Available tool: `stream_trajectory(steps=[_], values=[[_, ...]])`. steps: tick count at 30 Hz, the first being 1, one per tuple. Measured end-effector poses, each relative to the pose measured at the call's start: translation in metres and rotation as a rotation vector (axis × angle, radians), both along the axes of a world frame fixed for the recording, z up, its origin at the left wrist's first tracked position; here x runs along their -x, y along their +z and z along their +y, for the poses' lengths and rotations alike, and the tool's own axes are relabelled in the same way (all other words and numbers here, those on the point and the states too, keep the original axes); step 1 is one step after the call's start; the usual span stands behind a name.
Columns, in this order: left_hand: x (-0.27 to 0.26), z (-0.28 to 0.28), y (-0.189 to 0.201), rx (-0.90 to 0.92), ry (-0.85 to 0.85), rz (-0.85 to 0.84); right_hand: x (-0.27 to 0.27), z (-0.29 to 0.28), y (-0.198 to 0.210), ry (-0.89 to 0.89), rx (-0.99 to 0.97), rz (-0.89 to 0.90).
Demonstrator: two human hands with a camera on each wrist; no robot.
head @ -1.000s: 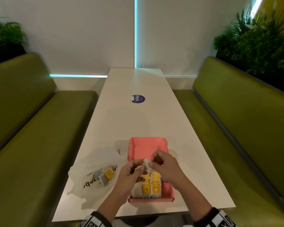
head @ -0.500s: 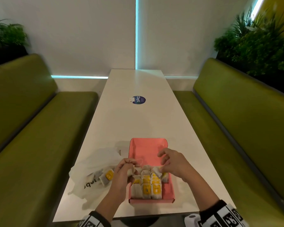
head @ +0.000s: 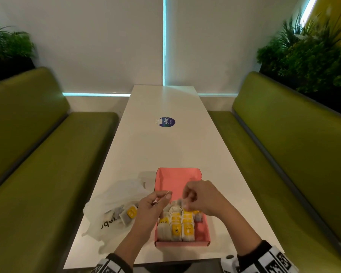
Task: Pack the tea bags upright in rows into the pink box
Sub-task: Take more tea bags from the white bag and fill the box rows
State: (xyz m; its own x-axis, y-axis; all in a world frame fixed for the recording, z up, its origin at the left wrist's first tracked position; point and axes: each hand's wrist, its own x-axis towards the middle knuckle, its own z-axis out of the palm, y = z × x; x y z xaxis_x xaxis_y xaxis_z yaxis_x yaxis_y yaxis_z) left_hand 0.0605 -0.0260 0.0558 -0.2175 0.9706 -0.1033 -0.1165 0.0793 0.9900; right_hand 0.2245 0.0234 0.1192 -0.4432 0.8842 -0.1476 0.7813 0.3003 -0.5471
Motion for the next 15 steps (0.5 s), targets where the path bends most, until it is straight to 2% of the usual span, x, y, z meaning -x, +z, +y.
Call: stream_trajectory(steps=[1,2,5,7,10,13,15], values=[[0.0,-0.001,0.001,-0.007,-0.035,0.015,0.001,-0.002,0.003,0.032,0.06,-0.001],[0.0,-0.002,0.001,-0.018,-0.075,0.033,0.001,-0.001,0.002,0.008,0.04,-0.066],[-0.002,-0.003,0.0,-0.071,-0.141,0.106,0.0,0.001,-0.002,-0.153,-0.224,-0.326],[-0.002,-0.002,-0.004,-0.081,-0.119,0.142,-0.001,0.001,-0.006,-0.077,-0.164,-0.205],[-0.002,-0.002,-0.004,-0.068,-0.164,0.12,-0.003,-0.004,0.002,0.052,0.155,0.129],[-0.003,-0.004,-0.002,-0.023,-0.324,0.144,-0.003,-0.005,0.006,0.026,0.204,0.314],[-0.004,-0.003,-0.001,-0.025,-0.366,0.192,-0.002,-0.004,0.004,-0.018,0.215,0.407]])
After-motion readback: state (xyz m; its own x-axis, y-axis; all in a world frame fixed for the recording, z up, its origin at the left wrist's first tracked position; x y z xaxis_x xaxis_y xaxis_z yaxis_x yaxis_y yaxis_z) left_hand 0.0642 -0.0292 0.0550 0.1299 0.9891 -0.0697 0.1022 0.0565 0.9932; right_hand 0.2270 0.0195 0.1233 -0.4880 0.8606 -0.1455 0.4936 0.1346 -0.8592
